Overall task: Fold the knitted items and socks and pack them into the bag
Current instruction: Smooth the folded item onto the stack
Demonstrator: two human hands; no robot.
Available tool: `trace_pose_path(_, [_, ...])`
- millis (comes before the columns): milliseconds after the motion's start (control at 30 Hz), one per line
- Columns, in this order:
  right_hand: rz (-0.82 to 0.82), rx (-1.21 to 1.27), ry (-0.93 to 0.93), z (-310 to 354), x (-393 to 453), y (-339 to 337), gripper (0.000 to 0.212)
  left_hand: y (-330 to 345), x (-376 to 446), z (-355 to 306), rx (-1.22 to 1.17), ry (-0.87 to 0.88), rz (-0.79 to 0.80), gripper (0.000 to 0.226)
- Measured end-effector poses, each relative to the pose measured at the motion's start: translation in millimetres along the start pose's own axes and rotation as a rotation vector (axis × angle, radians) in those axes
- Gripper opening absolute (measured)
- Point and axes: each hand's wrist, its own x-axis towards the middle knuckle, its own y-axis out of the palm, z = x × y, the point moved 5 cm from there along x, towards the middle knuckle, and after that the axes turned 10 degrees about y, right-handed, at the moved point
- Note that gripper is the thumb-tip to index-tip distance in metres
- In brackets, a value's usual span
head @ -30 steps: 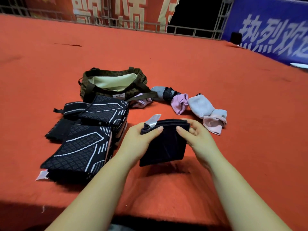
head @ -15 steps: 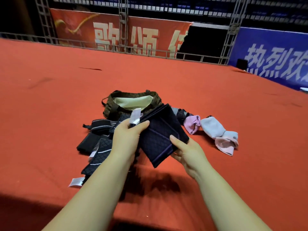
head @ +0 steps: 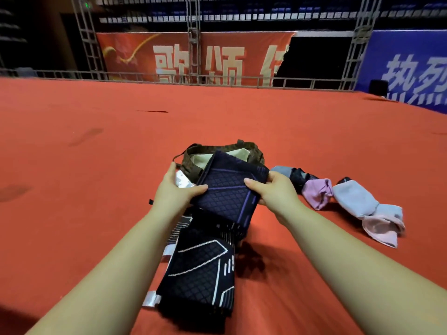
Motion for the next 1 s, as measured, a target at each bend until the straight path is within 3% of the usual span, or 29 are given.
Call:
trace_pose_path(67, [-0.04, -0.083, 0.03, -2.3, 12.7, -0.4, 0.013, 6.9, 9.5, 3.5, -0.046, -0.13, 0.089, 0.076])
trace_pose_path(167, [-0.08, -0.215, 0.072, -8.0, 25.1, 1.1, 0.015, 9.2, 17.4, 15.6, -0.008, -0.233, 0.161, 0.053])
trace_pose_path(467, [-0.188, -0.597, 0.009, -2.6, 33.6, 16.8, 0.036, 7.6, 29.7, 30.9, 0.08, -0.237, 0.146, 0.032])
trace_pose_path(600, [-0.181, -0.605, -0.004, -14.6, 31.1, 25.9, 0.044, 1.4, 29.4, 42.4, 0.114, -0.254, 0.166, 0.01])
trace_pose_path(867, [-0.204, -0.55, -0.058, -21.0, 18.8, 25.4, 0.051, -0.1, 30.1, 50.4, 0.208, -0.181, 0.193, 0.024])
trace_pose_path(933, [-0.231, -0.62, -0.067, -30.8, 15.6, 26.7, 0.053, 1.5, 26.0, 52.6, 0.363, -0.128, 0.191, 0.016])
trace_pose_path(1000, [-0.296, -0.802, -0.175, -30.4, 10.6, 28.5, 0.053, -0.8, 26.7, 44.2, 0.769, 0.077, 0.208, 0.043])
